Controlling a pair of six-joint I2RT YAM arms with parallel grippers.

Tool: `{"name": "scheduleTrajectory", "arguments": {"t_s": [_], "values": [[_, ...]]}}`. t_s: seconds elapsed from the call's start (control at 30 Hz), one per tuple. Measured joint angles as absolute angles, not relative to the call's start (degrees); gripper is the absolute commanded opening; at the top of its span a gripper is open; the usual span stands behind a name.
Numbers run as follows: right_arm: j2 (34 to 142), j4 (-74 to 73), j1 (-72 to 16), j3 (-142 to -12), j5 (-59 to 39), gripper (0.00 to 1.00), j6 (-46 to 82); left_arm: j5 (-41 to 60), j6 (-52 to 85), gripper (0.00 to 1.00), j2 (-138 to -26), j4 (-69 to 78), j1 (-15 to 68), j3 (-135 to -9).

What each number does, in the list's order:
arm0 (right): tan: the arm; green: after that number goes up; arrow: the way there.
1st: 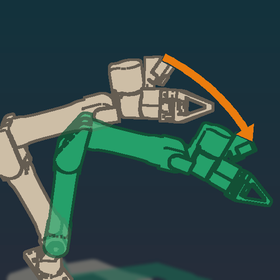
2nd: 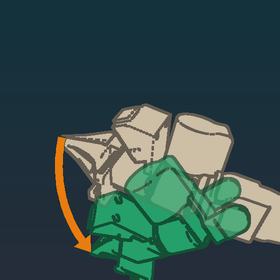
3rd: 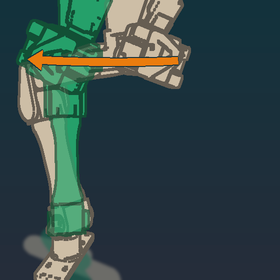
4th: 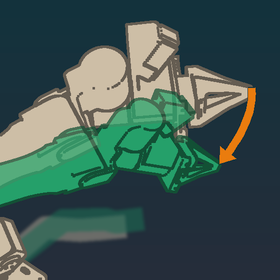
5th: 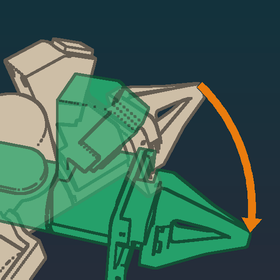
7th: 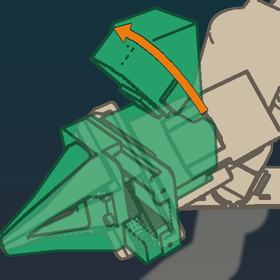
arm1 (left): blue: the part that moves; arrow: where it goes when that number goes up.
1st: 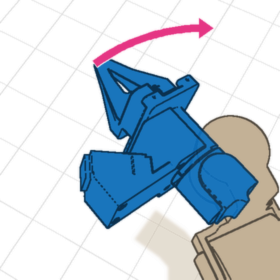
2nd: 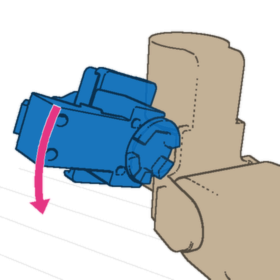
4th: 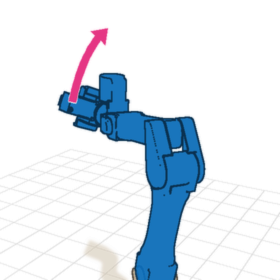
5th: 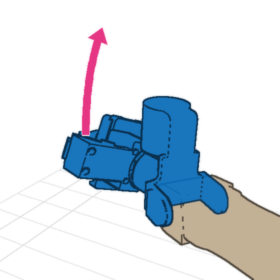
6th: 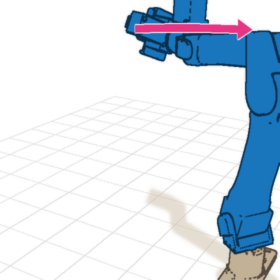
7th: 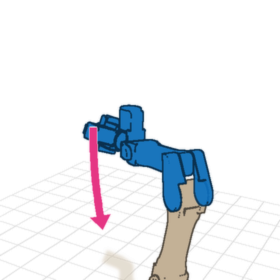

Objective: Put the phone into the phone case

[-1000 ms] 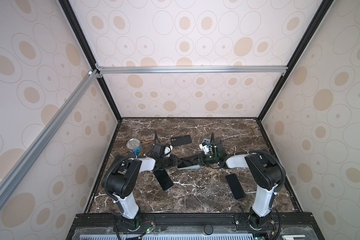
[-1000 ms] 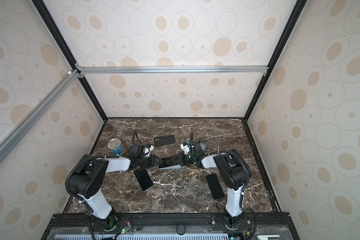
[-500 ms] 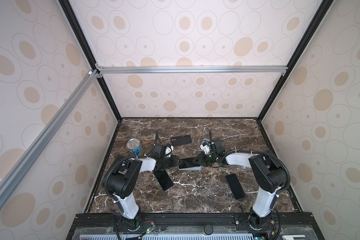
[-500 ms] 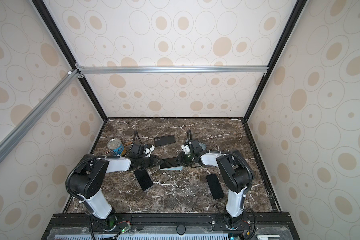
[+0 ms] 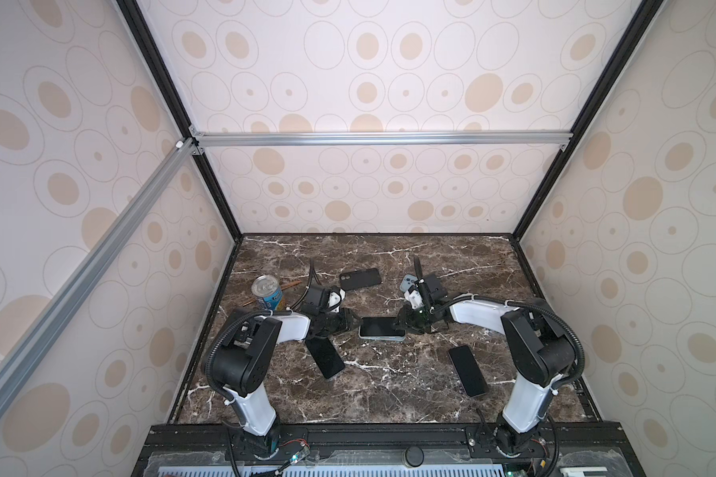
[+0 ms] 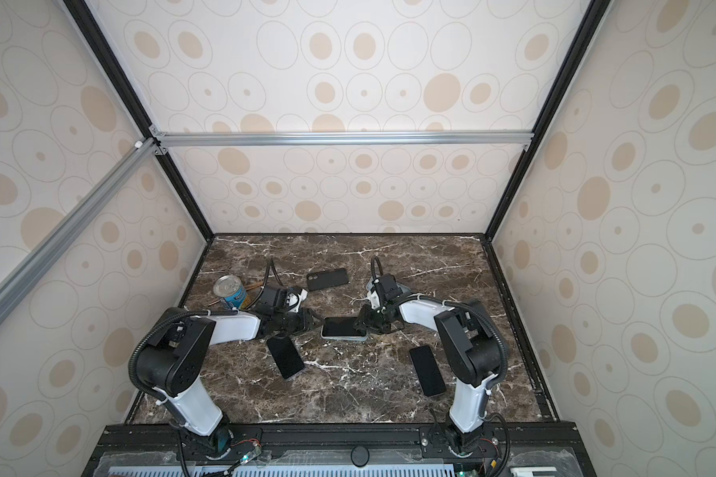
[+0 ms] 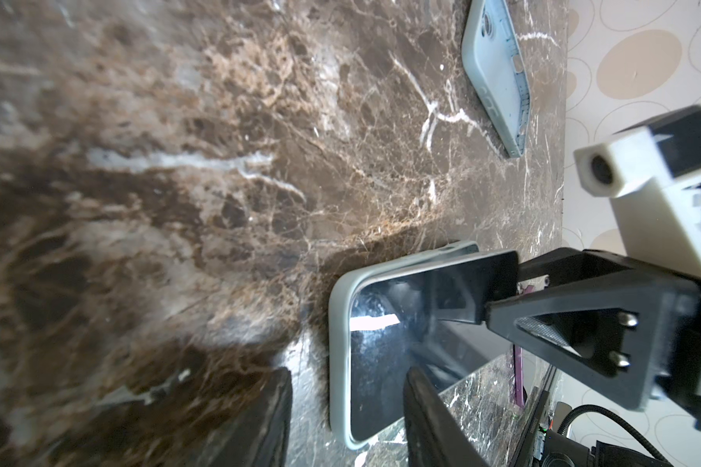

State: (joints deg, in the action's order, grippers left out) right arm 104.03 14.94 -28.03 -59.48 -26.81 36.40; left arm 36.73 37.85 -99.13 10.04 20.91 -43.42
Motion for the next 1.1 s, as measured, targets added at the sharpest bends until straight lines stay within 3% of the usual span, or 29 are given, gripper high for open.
{"name": "scheduleTrajectory", "arguments": {"t_s": [0.53, 0.77, 1.1], "values": [[100.55, 23.53, -28.08, -63.29, -23.05, 0.43, 32.01, 36.73, 37.82, 0.44, -99.07, 9.69, 20.91, -43.42], [100.33, 24.53, -28.05, -62.85, -22.37, 0.28, 31.16, 36.73, 37.76, 0.36, -99.0, 9.61, 20.91, -43.18], [100.73, 23.86, -28.05, -61.58, -23.0, 0.27, 30.76, 36.8, 37.91, 0.29, -98.98, 9.54, 21.41, -42.44]]}}
